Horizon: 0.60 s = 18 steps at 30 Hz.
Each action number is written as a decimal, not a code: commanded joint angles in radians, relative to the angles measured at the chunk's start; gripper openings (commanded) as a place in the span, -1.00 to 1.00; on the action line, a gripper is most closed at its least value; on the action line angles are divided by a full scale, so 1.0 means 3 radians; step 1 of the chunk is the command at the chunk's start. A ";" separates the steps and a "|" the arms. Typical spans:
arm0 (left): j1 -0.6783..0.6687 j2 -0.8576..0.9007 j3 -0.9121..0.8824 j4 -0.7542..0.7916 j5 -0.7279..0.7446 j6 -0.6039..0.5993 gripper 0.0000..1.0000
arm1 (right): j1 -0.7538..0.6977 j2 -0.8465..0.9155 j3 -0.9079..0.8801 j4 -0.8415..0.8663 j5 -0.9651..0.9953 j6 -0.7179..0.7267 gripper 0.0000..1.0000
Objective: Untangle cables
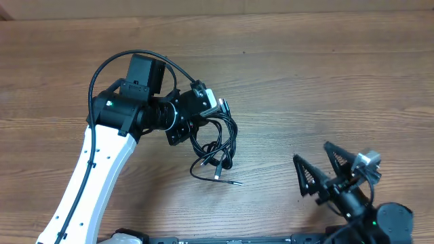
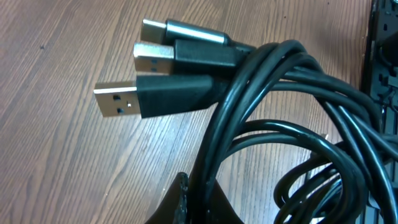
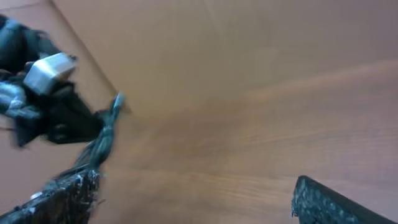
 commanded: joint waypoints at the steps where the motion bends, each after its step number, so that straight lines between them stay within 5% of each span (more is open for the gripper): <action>1: -0.0013 -0.0099 0.0057 0.0038 0.0033 -0.0151 -0.92 | 0.0015 0.0296 0.0615 -0.0389 -0.0273 0.0088 1.00; 5: -0.0013 -0.0099 0.0057 0.0192 0.0032 -0.0673 -0.92 | 0.0015 0.0852 0.1180 -0.0777 -0.0846 0.0086 1.00; 10: -0.0015 -0.0099 0.0057 0.0254 0.0033 -0.1241 -0.92 | 0.0015 0.1239 0.1250 -0.0277 -0.1733 0.0144 1.00; 18: -0.0099 -0.0098 0.0056 0.0244 0.0118 -0.1455 -0.92 | 0.0015 0.1682 0.1247 -0.0056 -0.1404 0.0851 0.94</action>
